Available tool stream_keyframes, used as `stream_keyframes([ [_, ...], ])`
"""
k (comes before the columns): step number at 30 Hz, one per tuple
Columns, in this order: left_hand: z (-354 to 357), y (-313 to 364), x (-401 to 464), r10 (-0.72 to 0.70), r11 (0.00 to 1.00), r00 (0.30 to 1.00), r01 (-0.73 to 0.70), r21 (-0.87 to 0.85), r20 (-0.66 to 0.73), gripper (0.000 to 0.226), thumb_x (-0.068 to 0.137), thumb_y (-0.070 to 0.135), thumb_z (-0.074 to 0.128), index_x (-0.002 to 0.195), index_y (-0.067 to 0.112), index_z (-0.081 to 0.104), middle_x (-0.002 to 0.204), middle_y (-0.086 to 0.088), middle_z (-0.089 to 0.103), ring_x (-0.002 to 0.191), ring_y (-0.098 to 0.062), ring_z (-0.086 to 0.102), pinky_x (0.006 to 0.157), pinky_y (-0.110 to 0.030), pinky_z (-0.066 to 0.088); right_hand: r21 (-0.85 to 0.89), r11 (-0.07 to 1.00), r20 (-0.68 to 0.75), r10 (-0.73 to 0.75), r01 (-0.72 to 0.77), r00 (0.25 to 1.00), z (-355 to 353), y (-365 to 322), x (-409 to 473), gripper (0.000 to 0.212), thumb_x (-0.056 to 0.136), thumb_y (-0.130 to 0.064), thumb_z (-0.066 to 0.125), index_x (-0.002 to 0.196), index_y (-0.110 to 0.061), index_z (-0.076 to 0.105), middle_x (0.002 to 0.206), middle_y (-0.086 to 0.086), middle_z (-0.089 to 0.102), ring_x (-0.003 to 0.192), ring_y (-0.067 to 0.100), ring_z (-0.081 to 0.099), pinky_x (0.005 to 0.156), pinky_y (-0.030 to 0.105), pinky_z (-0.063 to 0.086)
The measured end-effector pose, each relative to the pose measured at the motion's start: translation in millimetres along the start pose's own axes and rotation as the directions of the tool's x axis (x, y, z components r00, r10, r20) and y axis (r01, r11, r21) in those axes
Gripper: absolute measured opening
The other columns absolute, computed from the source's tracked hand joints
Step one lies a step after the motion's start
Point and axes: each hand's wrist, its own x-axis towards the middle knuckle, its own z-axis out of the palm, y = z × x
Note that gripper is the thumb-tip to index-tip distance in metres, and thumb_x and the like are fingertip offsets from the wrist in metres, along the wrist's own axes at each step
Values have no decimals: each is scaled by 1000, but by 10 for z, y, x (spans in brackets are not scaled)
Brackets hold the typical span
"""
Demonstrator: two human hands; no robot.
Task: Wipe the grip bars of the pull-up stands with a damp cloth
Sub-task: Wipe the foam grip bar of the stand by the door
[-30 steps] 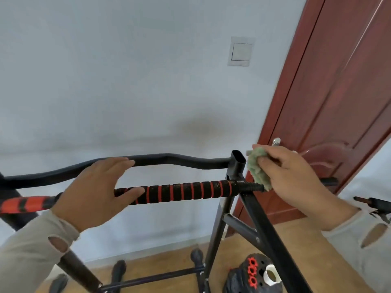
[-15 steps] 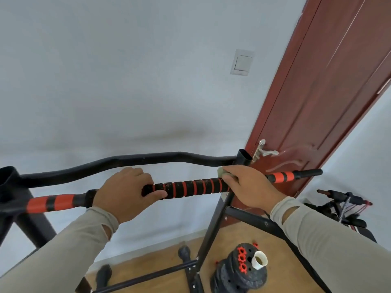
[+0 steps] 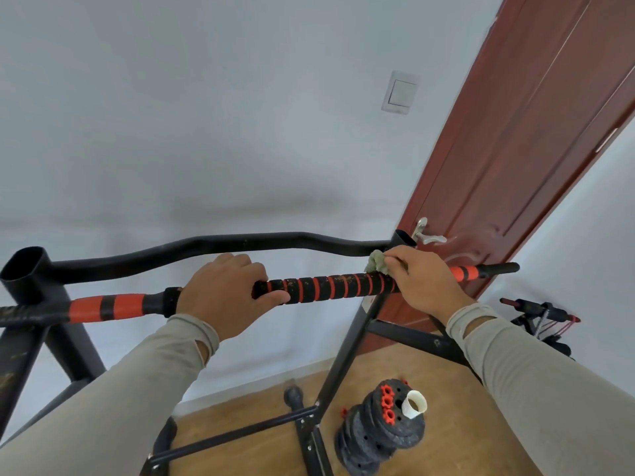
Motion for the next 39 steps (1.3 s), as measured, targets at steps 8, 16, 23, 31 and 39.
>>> stream_keyframes([
  [8, 9, 9, -20, -14, 1000, 1000, 14, -18, -13, 57, 82, 82, 38, 101, 36, 67, 86, 16, 56, 86, -9, 50, 73, -25, 42, -39, 999, -71, -1, -2, 997, -235, 58, 229, 24, 103, -34, 55, 91, -24, 73, 86, -9, 70, 79, 12, 63, 75, 33, 51],
  [16, 23, 17, -12, -22, 1000, 1000, 22, -10, -19, 57, 82, 82, 39, 101, 37, 67, 86, 16, 55, 85, -9, 50, 74, -25, 44, -317, 938, 4, -148, 141, 989, -519, 7, 509, 10, 104, -13, 52, 95, -10, 56, 90, 4, 59, 78, 27, 61, 74, 44, 53],
  [23, 17, 18, -15, -24, 999, 1000, 24, -25, -18, 58, 81, 83, 39, 102, 36, 66, 87, 15, 56, 87, -9, 51, 76, -27, 47, -363, 825, 320, -326, 433, 890, -124, -18, -104, 25, 99, -11, 53, 115, -31, 54, 96, -11, 60, 84, 13, 63, 74, 32, 55],
  [31, 13, 17, -24, -11, 1000, 1000, 11, -22, -19, 59, 82, 81, 40, 105, 34, 67, 87, 14, 56, 86, -10, 51, 76, -25, 45, -11, 998, 81, -67, 68, 994, -200, 25, 32, 18, 110, -23, 40, 103, -10, 51, 74, 2, 59, 66, 20, 58, 55, 34, 40],
  [39, -5, 32, -36, -13, 1000, 1000, 13, -25, -13, 58, 82, 81, 40, 103, 34, 66, 86, 14, 56, 85, -9, 51, 74, -24, 42, -217, 935, 167, -246, 279, 955, -264, 5, -25, 9, 108, -27, 44, 99, -28, 43, 73, -6, 56, 63, 17, 57, 60, 40, 47],
])
